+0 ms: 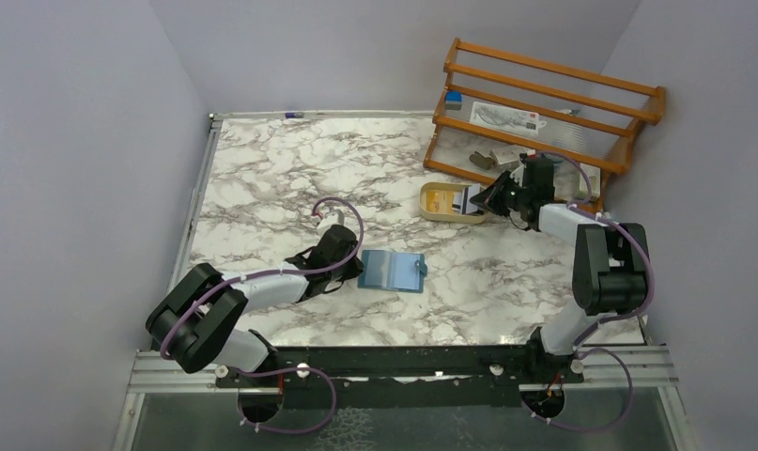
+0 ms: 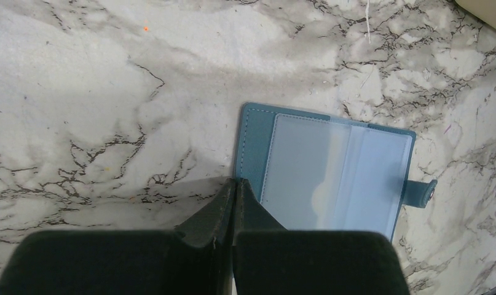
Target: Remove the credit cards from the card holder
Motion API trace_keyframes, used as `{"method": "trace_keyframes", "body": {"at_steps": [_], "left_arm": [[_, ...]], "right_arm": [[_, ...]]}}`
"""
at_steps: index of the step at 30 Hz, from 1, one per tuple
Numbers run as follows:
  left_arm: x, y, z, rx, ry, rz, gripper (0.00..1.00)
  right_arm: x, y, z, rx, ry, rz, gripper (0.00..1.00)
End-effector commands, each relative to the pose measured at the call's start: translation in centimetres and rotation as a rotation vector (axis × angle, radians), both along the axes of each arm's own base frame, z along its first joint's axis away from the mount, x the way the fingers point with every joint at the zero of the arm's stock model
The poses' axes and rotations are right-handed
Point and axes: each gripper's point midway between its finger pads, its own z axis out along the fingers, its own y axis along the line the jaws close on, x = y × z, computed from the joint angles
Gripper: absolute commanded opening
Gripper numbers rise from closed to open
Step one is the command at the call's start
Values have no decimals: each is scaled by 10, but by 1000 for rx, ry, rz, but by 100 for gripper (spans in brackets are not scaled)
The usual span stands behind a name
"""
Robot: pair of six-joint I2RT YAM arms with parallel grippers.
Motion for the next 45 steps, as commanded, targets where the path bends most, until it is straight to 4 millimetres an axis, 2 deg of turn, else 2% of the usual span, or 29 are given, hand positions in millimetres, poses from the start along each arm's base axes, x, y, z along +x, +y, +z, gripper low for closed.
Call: {"method": "trace_keyframes", "body": {"at_steps": [1, 15, 20, 30, 36, 45], "left_arm": [[-19, 12, -24, 85, 89, -34, 0], [-19, 12, -25, 89, 98, -33, 0], [-19, 11, -24, 88, 96, -33, 0], [-18, 10, -23, 87, 97, -37, 0], [-15, 7, -19, 85, 89, -42, 0], [-10, 3, 0, 75, 67, -49, 0]], "right_arm": [[5, -3, -10, 3, -4, -3, 1], [6, -8, -16, -34, 13, -15, 1], [5, -14, -15, -64, 30, -37, 10], [8, -29, 6, -150, -8, -70, 38], [9, -38, 17, -199, -14, -97, 47], [15, -52, 54, -262, -84, -152, 58]]}}
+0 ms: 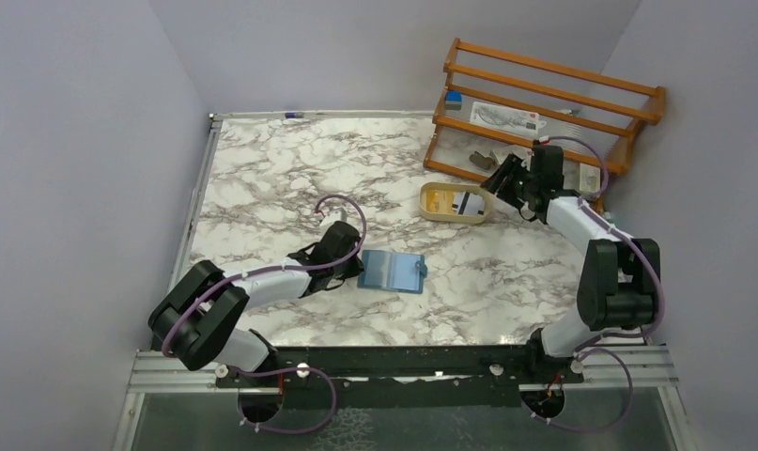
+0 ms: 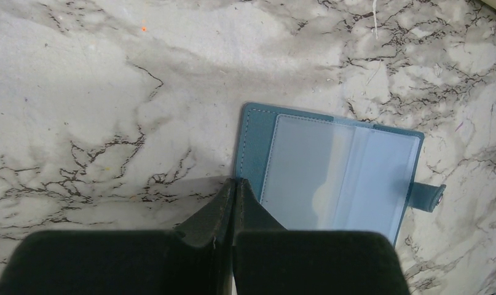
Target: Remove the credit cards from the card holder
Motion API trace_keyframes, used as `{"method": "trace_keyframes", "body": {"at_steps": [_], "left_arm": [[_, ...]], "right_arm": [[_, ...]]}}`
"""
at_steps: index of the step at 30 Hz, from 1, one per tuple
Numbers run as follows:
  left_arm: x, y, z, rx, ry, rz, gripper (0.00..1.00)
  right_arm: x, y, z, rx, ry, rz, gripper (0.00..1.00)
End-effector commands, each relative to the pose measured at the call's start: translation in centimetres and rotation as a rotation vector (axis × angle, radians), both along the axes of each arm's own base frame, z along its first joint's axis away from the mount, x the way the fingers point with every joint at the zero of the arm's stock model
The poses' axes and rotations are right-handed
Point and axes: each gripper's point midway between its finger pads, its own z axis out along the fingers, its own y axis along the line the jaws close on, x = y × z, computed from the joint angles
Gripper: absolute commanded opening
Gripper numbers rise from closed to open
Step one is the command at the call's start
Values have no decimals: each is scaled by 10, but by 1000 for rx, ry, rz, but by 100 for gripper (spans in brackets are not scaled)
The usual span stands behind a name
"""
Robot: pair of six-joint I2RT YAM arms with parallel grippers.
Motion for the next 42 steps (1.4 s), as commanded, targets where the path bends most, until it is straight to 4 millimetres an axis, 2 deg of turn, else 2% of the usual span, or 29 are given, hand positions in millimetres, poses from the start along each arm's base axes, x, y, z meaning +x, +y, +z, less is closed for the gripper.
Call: {"method": "trace_keyframes", "body": {"at_steps": [1, 4, 10, 13, 20, 25, 30, 37, 42], "left_arm": [[-10, 3, 2, 47, 43, -39, 0], [-3, 2, 15, 63, 24, -45, 0], [9, 5, 45, 134, -21, -66, 0], [14, 5, 61, 162, -29, -75, 0], [23, -4, 83, 198, -5, -98, 0], [25, -15, 97, 221, -18, -108, 0], [17, -27, 100, 280, -26, -112, 0], [1, -49, 86, 337, 0, -126, 0], [-1, -54, 83, 350, 9, -129, 0]], "right_arm": [[8, -15, 35, -62, -72, -46, 59], [7, -15, 51, -62, -109, -50, 63], [-1, -16, 84, -67, -201, -50, 63], [-9, -15, 94, -52, -226, -55, 63], [-28, -9, 92, -19, -230, -41, 63], [-32, -7, 85, -15, -217, -26, 63], [-32, -5, 86, -11, -226, -18, 63], [-34, -3, 80, -4, -214, -6, 63], [-34, -3, 80, -3, -215, -4, 63]]}}
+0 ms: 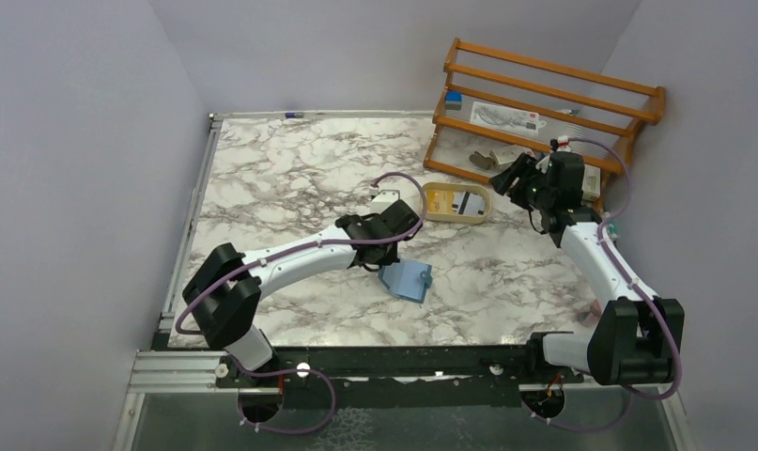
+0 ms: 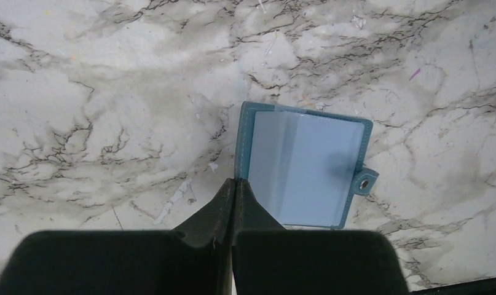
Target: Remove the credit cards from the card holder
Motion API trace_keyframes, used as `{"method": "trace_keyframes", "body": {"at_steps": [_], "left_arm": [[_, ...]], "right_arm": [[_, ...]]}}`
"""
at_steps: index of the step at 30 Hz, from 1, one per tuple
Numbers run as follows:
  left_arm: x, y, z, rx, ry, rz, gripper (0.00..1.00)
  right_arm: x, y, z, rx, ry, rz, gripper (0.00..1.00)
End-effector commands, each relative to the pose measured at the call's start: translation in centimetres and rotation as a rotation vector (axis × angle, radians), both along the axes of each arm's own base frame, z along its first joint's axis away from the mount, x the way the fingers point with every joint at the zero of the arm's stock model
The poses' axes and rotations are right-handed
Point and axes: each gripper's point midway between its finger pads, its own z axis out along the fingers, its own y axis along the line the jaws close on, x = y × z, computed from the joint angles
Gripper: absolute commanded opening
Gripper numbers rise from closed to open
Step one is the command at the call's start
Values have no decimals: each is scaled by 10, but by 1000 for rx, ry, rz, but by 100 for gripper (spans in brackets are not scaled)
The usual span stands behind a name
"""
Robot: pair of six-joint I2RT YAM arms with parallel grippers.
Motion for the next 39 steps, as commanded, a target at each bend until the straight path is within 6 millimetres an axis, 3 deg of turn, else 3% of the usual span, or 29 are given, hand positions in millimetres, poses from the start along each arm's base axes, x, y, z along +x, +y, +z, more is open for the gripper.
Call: {"method": "trace_keyframes", "body": {"at_steps": [1, 9, 14, 22, 28, 39], "left_arm": [[6, 1, 10, 23, -26, 43, 0], [6, -11, 25, 150, -76, 26, 0], [7, -8, 34, 267, -137, 30, 0], [-1, -9, 19, 452, -157, 19, 0], [-7, -28, 15, 444, -154, -1, 0], [-8, -27, 18, 436, -156, -4, 0]], "right_arm": [[-1, 2, 5, 17, -26, 13, 63], [-1, 7, -2, 44, -14, 25, 63], [-2, 8, -7, 46, 6, 29, 63], [-4, 5, -13, 37, 26, 19, 63], [-4, 5, -16, 34, 35, 17, 63], [-5, 6, -20, 41, 49, 19, 62]]}}
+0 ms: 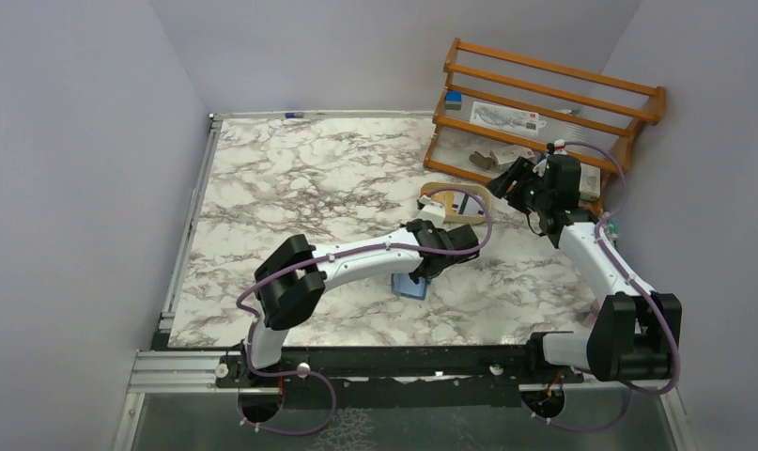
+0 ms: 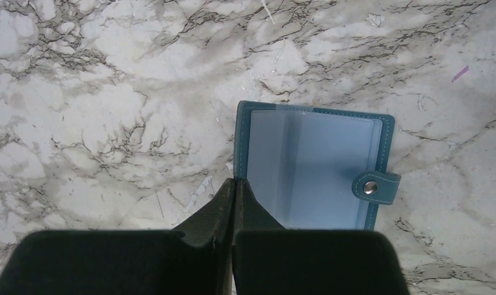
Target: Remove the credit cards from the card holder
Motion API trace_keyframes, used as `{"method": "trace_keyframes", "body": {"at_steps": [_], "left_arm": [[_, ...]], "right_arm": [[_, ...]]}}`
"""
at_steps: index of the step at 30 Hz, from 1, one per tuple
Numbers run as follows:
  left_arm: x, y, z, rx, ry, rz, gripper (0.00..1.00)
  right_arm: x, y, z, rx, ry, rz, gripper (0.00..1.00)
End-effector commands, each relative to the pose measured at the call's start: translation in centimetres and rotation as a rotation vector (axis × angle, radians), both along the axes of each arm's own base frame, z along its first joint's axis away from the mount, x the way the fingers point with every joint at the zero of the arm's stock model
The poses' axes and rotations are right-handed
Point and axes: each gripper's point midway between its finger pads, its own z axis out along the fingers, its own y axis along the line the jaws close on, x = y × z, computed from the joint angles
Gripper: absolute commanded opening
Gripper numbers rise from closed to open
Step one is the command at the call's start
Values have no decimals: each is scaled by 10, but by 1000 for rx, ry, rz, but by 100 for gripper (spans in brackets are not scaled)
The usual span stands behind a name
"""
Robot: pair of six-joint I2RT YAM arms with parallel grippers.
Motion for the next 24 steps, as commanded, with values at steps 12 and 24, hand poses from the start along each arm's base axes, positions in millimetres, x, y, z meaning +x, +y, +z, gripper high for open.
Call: {"method": "trace_keyframes", "body": {"at_steps": [12, 24], "left_arm": [[10, 16, 6, -258, 47, 33, 0], [11, 39, -26, -434, 110, 66, 0]], "right_arm": [[-10, 3, -1, 11, -1, 26, 62], [-39, 109, 18, 49, -70, 316, 60]]}}
